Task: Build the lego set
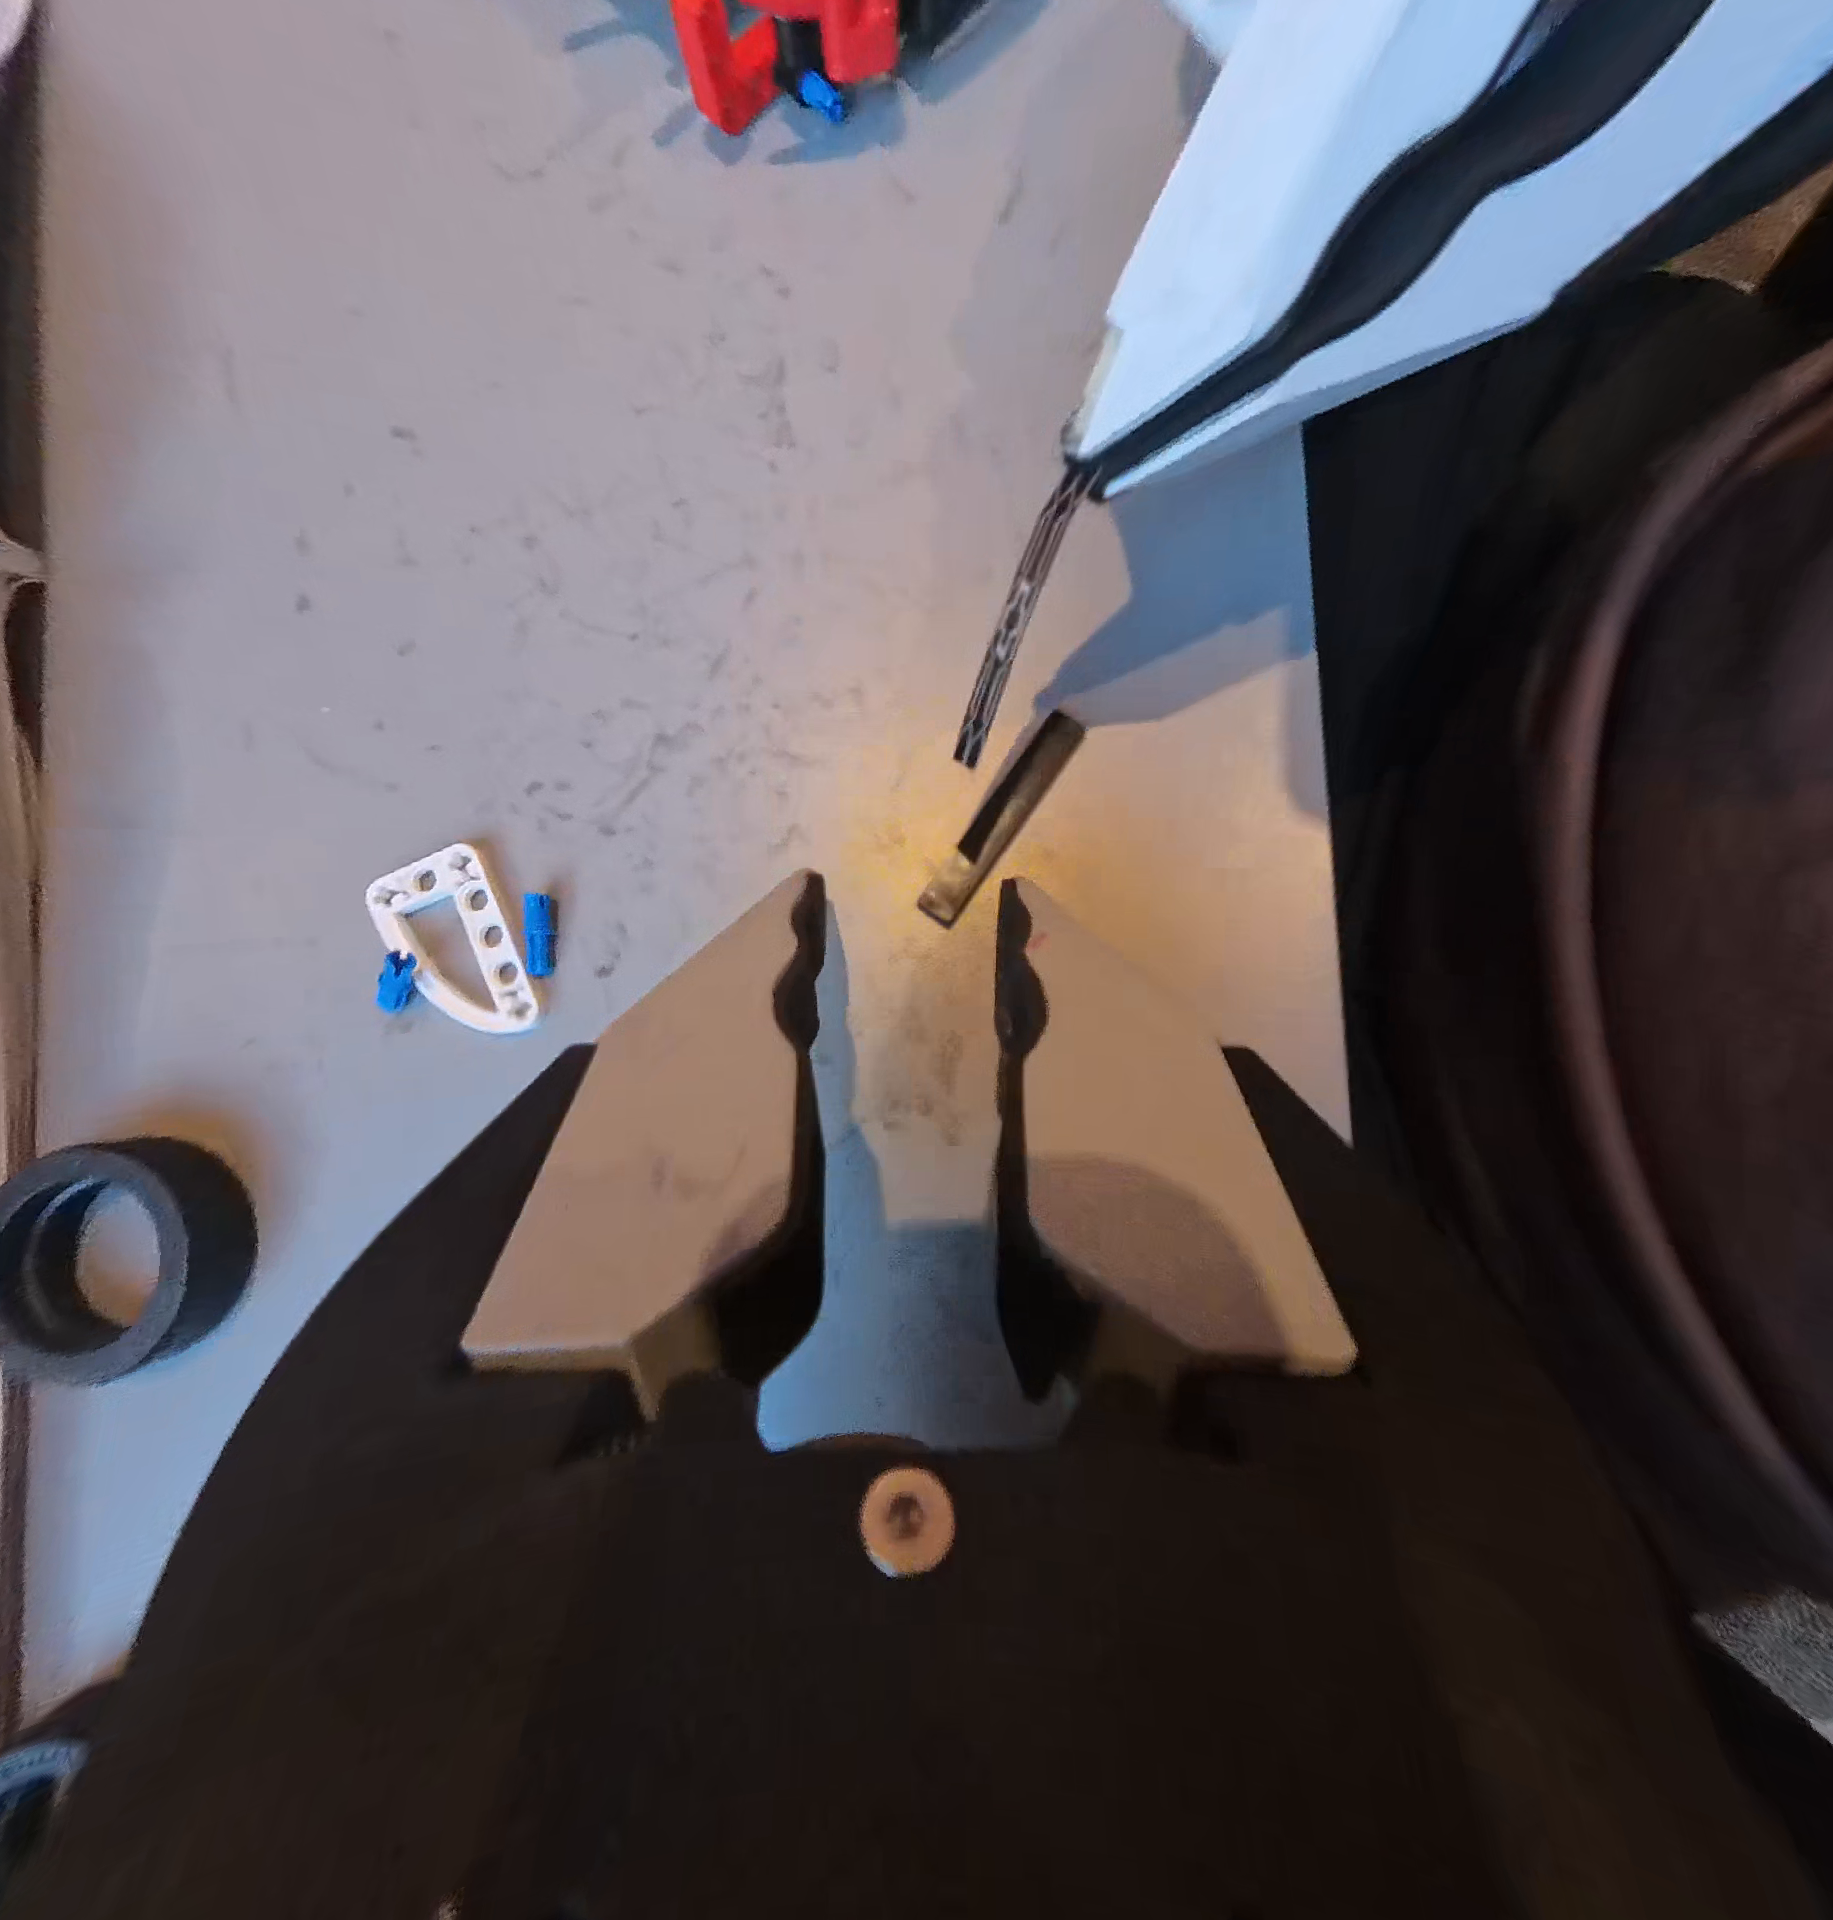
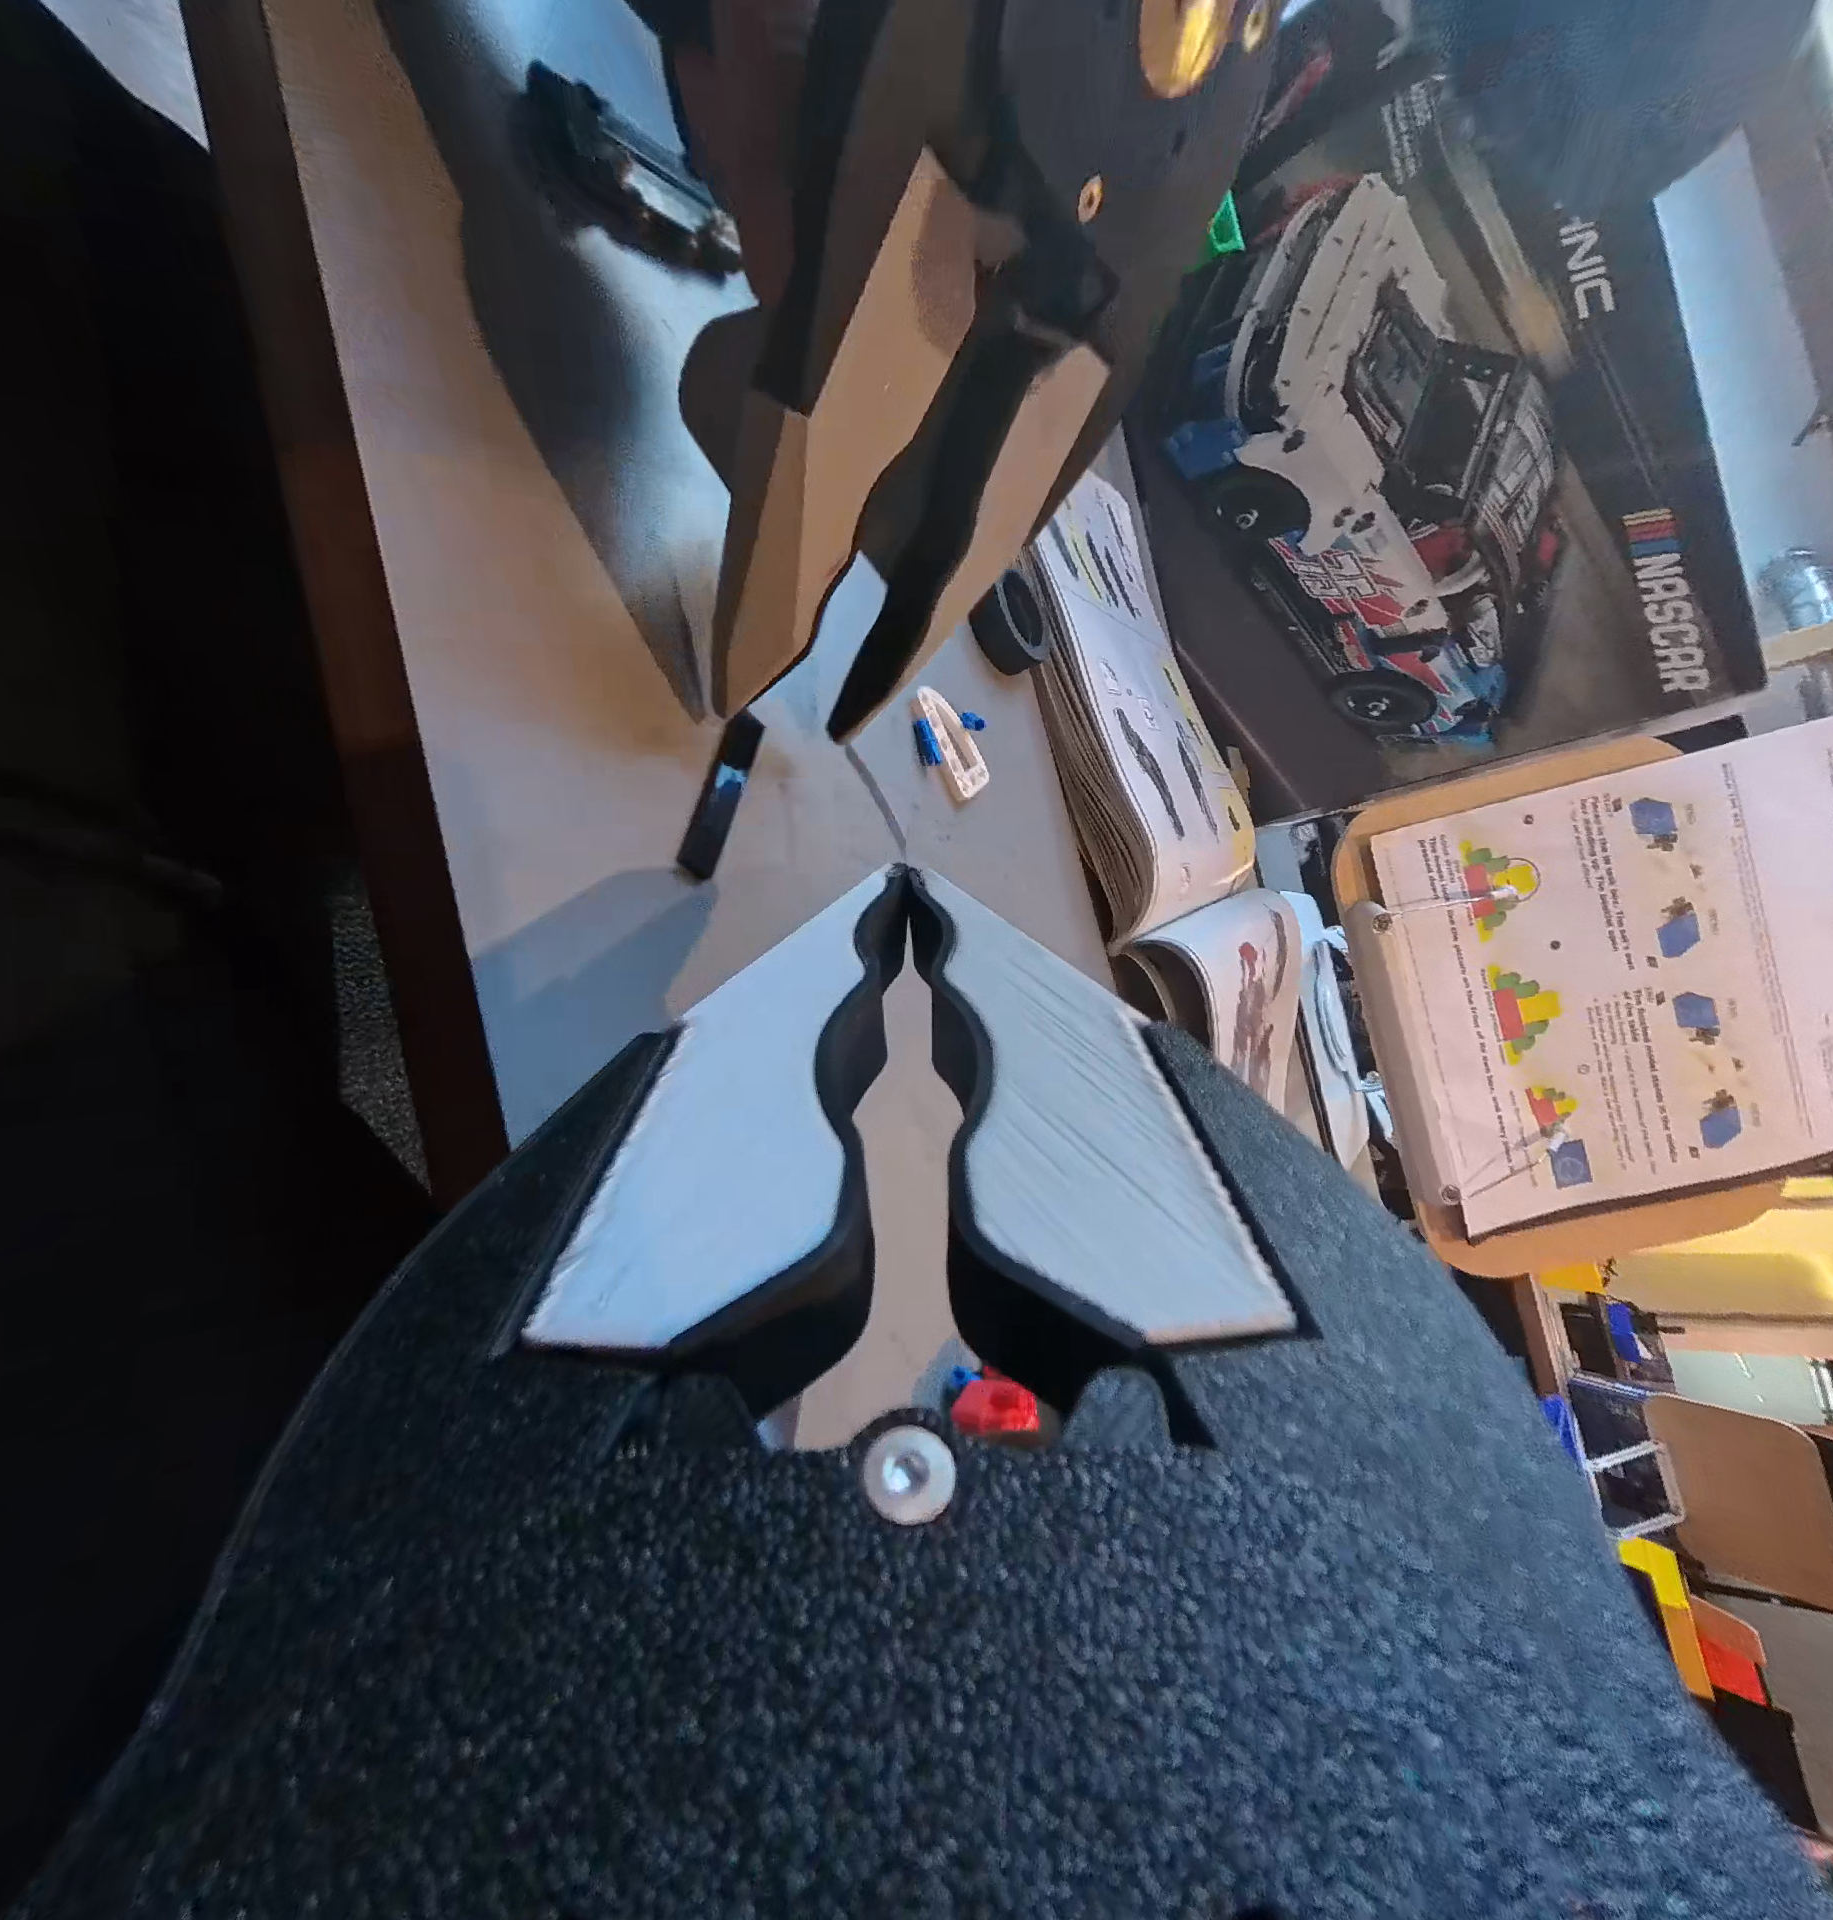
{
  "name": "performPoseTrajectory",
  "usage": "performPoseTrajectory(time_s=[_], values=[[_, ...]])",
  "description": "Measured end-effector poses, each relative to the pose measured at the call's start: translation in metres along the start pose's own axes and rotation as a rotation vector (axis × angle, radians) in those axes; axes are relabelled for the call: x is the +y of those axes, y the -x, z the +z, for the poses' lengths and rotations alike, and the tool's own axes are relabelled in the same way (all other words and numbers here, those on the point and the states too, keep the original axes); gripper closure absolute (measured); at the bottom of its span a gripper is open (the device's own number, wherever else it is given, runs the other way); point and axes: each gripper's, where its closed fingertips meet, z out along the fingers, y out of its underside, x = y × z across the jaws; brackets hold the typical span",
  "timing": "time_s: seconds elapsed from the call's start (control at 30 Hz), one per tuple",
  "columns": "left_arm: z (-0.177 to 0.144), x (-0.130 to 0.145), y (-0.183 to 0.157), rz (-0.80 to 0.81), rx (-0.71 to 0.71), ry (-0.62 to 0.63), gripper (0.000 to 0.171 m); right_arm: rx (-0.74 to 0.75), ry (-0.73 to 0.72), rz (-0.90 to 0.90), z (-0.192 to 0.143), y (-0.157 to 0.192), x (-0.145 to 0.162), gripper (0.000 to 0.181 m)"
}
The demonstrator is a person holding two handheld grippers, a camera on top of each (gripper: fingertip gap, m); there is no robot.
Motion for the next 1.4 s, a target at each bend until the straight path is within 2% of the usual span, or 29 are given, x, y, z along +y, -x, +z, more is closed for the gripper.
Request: performPoseTrajectory(time_s=[0.07, 0.17, 0.37, 0.63, 0.9, 1.23, 1.4], values=[[0.005, 0.004, 0.001, 0.004, 0.018, 0.044, 0.14, 0.008, 0.007, 0.012, -0.004, -0.002, 0.004, 0.181], [0.005, 0.003, -0.001, -0.014, 0.028, 0.047, 0.144, 0.014, 0.016, 0.022, -0.008, -0.002, 0.009, 0.181], [0.005, 0.002, -0.01, -0.109, -0.008, 0.016, 0.145, 0.025, 0.004, 0.022, -0.009, -0.005, 0.008, 0.181], [0.0, 0.004, -0.023, -0.198, 0.018, -0.04, 0.139, 0.013, -0.019, -0.001, -0.007, 0.0, 0.001, 0.181], [-0.016, 0.001, -0.008, -0.124, -0.005, -0.046, 0.135, 0.046, -0.025, -0.086, -0.006, -0.001, -0.002, 0.181], [-0.004, 0.003, -0.011, -0.033, 0.079, 0.003, 0.134, 0.034, -0.012, -0.209, 0.002, 0.009, -0.004, 0.181], [-0.009, -0.021, -0.018, -0.019, 0.173, -0.106, 0.139, 0.061, -0.039, -0.225, -0.002, 0.004, -0.013, 0.181]])
